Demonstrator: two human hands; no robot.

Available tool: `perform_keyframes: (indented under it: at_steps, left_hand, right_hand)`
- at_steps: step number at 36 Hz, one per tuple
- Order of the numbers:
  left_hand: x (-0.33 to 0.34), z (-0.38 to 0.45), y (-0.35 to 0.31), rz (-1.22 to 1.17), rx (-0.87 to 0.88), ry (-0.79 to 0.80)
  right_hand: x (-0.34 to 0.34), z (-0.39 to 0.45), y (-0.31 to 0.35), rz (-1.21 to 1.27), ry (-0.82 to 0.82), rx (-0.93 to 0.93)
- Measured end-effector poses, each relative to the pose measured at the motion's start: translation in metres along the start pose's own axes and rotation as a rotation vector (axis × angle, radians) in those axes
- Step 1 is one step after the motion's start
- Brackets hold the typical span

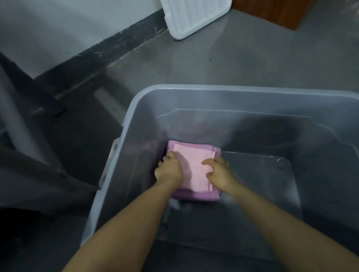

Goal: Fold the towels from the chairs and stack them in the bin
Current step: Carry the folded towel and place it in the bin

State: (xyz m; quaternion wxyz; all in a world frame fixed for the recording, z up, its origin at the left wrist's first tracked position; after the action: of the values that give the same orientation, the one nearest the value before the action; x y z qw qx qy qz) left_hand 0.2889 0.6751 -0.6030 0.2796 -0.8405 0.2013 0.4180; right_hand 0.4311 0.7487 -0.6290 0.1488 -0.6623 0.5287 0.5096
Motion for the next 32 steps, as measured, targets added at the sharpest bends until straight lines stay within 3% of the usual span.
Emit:
perform_keyframes:
  at_steps: [7,13,23,32]
  left_hand:
    - [-0.031,-0.022,-0.014,-0.067,0.062,-0.054]
    - [-0.096,-0.071,-0.038,-0.151,0.197,-0.136]
    - [-0.226,-0.186,-0.049,-0.261,0.342,-0.4]
    - [-0.322,-0.283,0.0,-0.347,0.434,-0.601]
  right_hand:
    - [-0.032,-0.019,0.012,-0.063,-0.06,0.033]
    - [-0.092,-0.05,0.047,-0.046,-0.161,-0.002]
    - [-0.189,-0.142,0.134,0.095,-0.363,-0.196]
    - [-0.242,-0.233,0.228,0.139,-0.505,-0.384]
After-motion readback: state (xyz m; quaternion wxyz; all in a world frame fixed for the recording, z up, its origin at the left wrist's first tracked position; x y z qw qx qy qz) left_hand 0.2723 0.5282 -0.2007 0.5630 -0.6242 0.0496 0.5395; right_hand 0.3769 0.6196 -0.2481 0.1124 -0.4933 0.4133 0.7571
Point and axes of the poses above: each hand's wrist, its own z-axis towards the middle knuckle, its own x-axis out of the palm, y = z × x, the point moved 9 cm from there along z, towards the middle knuckle, and after that the axes turned 15 degrees about -z, right-handed, at the moved point
